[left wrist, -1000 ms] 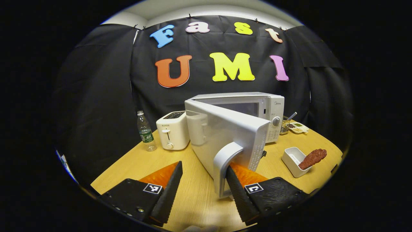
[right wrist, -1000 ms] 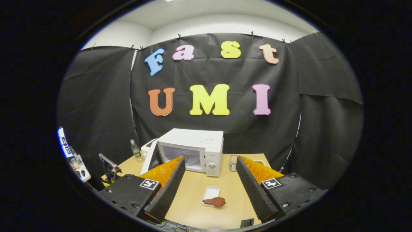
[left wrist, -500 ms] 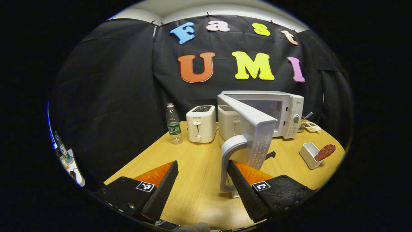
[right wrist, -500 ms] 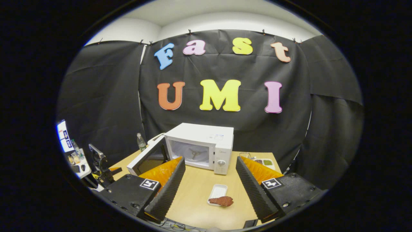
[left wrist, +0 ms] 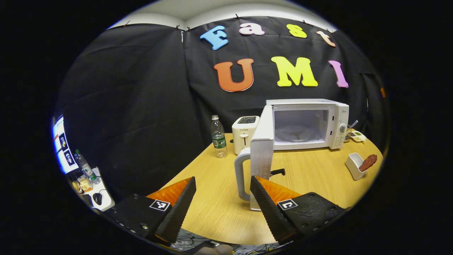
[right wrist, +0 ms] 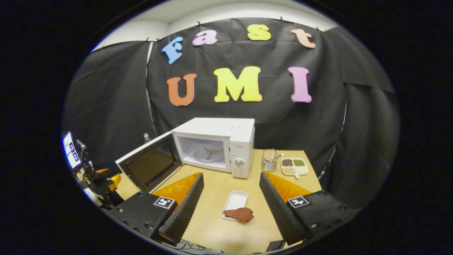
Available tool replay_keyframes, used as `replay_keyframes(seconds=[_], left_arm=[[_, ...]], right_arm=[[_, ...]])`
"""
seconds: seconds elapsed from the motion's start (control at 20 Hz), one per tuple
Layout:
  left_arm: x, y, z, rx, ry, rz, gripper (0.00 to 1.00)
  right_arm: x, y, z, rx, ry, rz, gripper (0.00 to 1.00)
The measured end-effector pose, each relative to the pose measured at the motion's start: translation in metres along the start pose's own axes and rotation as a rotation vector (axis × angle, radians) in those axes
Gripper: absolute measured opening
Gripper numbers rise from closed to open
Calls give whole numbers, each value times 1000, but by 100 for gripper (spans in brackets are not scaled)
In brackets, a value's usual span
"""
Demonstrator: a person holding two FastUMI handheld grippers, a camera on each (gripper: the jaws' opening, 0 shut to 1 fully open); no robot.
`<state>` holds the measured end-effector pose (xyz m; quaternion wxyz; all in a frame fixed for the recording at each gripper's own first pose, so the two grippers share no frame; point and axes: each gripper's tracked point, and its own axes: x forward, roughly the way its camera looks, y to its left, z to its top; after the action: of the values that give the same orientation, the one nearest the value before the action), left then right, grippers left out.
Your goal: Open the microwave oven with the left hand, put the food in, and close the microwave oven.
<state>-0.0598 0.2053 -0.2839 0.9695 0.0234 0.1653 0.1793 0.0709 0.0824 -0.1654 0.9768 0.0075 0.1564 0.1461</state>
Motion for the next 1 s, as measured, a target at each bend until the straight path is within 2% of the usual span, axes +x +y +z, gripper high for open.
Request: replay_keyframes(seconds=[0.2,0.35,0.4,0.45,0.65,0.7,0.75,0.8,0.95,1.0], left_arm=[[-24,-33,22,4,-21,-29,94],[-37,-68,45,-21,-45,-57,94],[-39,-80,54,-37,-55,-70,94],[-40,-94,62,-53,-58,-81,94],[-40,-131,86,-59,-67,-99,94],[-39,-137,91,-48,-71,-93,94],[-39,-143,95,-37,-73,-90,94],[-40,-147,100,-29,-74,-82,94],[-43,-157,102,-18,-59,-57,94],[-45,-159,102,-19,-52,-46,94]], right_arm=[[42,-48,-67,90,139,-4,92],[67,-60,-118,194,262,44,87],[73,-61,-134,241,306,64,97],[79,-59,-146,298,343,88,84],[94,-46,-176,498,450,190,77],[99,-43,-178,548,473,214,70],[102,-39,-180,591,499,243,67],[105,-37,-181,625,522,265,57],[108,-29,-185,693,587,320,36],[110,-28,-186,715,611,324,26]])
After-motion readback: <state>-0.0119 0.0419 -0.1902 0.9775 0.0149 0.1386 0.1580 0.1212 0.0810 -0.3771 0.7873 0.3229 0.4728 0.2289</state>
